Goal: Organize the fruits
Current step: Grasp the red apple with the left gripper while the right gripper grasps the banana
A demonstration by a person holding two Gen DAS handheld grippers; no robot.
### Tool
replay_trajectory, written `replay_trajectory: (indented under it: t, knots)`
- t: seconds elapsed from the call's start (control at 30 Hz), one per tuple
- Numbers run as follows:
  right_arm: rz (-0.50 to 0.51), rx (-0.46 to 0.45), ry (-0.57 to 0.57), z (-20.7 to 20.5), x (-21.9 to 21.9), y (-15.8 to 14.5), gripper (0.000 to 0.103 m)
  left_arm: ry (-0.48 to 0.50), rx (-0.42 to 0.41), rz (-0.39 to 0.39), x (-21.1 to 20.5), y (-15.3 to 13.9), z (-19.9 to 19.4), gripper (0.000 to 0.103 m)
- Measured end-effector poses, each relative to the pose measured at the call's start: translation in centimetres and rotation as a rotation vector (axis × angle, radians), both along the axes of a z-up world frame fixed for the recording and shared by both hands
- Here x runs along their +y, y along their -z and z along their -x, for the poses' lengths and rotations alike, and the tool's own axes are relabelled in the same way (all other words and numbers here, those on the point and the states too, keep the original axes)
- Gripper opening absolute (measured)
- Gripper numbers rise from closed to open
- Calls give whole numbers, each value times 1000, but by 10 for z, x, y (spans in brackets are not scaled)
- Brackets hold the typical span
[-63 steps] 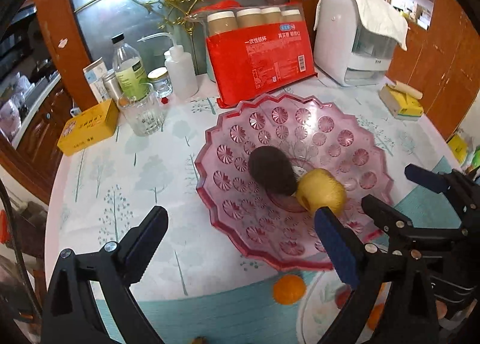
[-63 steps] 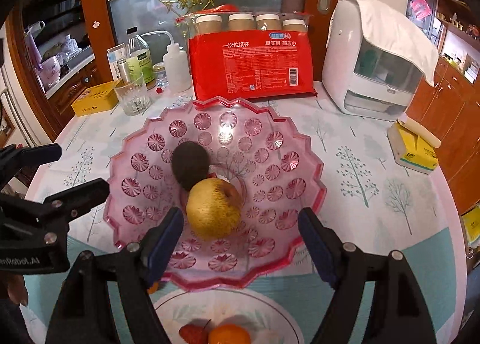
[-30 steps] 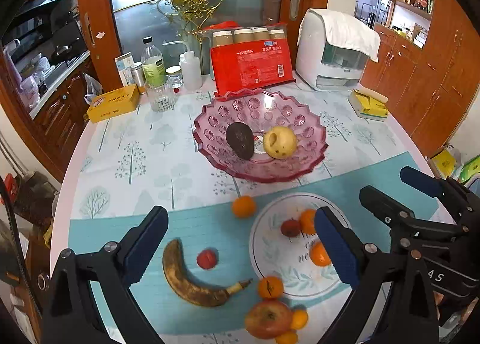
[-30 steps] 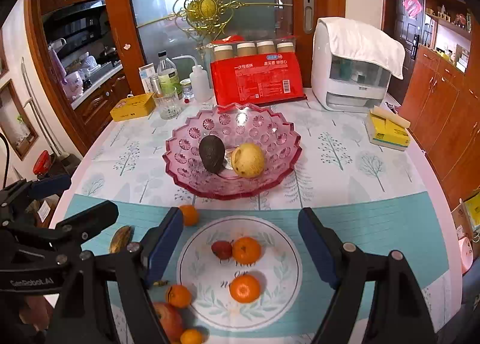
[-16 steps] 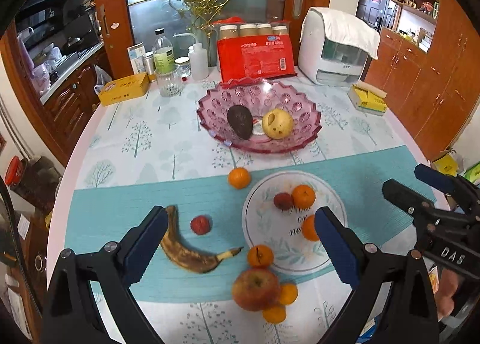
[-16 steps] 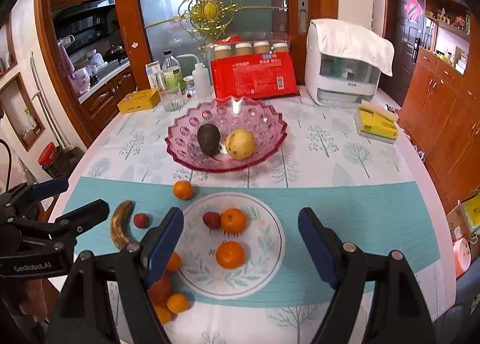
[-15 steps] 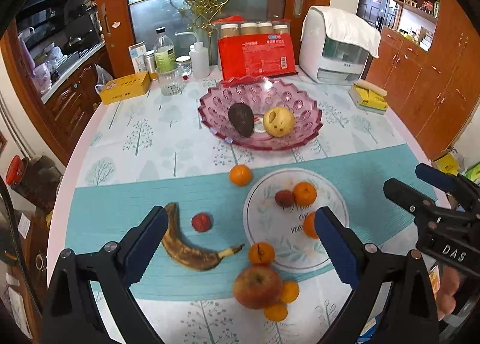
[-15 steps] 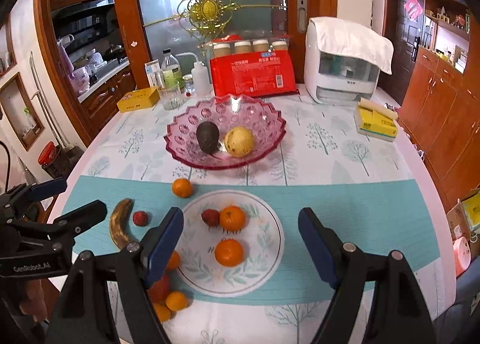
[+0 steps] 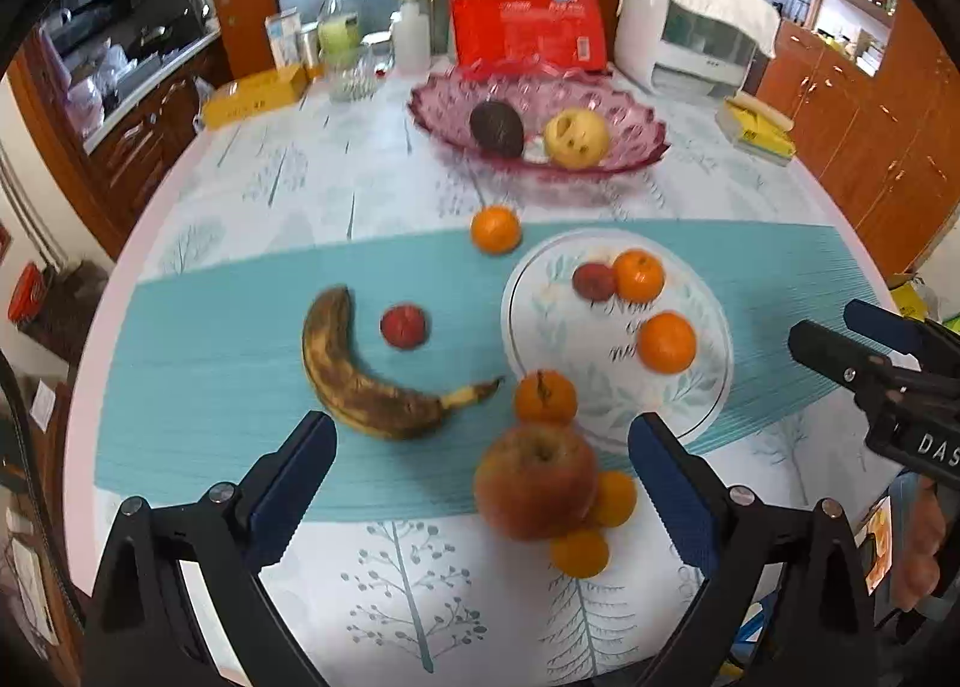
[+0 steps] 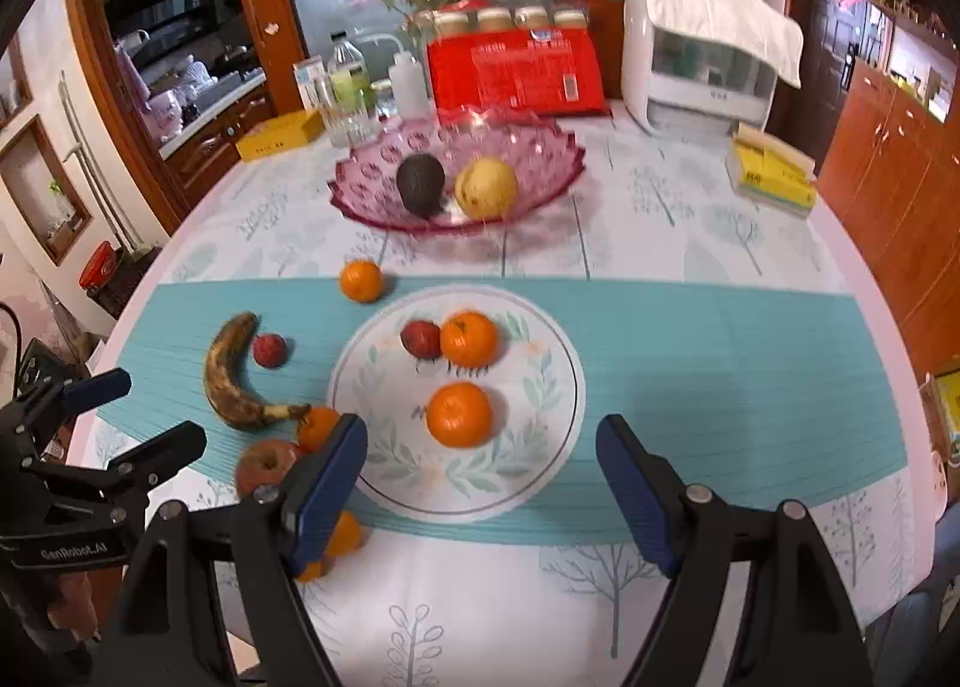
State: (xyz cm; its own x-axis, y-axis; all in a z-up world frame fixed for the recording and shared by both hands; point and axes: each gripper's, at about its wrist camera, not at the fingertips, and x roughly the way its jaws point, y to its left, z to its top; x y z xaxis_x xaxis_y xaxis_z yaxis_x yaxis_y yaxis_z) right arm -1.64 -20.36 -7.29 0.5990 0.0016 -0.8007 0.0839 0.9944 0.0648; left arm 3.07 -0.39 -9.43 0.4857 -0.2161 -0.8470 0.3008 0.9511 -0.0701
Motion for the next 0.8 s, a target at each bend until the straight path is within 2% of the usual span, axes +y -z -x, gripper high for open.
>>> replay_trajectory:
  t: [0.27, 0.37, 0.53, 0.6, 0.67, 0.73, 0.8]
  knots:
    - [-17, 63, -14, -5, 6, 30, 79, -59, 81, -26, -4, 56, 1, 99]
    - [-6, 76, -29, -5, 12, 39, 79, -69, 107, 28, -5, 66, -2, 99]
    - [-18, 103, -28, -9, 13, 52, 79, -73, 124, 34, -16, 75, -8, 99]
    - [-24, 107, -22, -11, 12, 56, 79, -67, 146, 38, -19, 82, -9, 96]
    - [-25, 109, -20, -13, 11, 59, 79, -63, 174, 61, -19, 87, -10, 88]
    - [-29, 114, -22, -15, 11, 61, 80, -70, 208, 109, -17, 94, -13, 83]
    - [-23, 120, -25, -17, 12, 63, 80, -69, 233, 173, -14, 97, -16, 73]
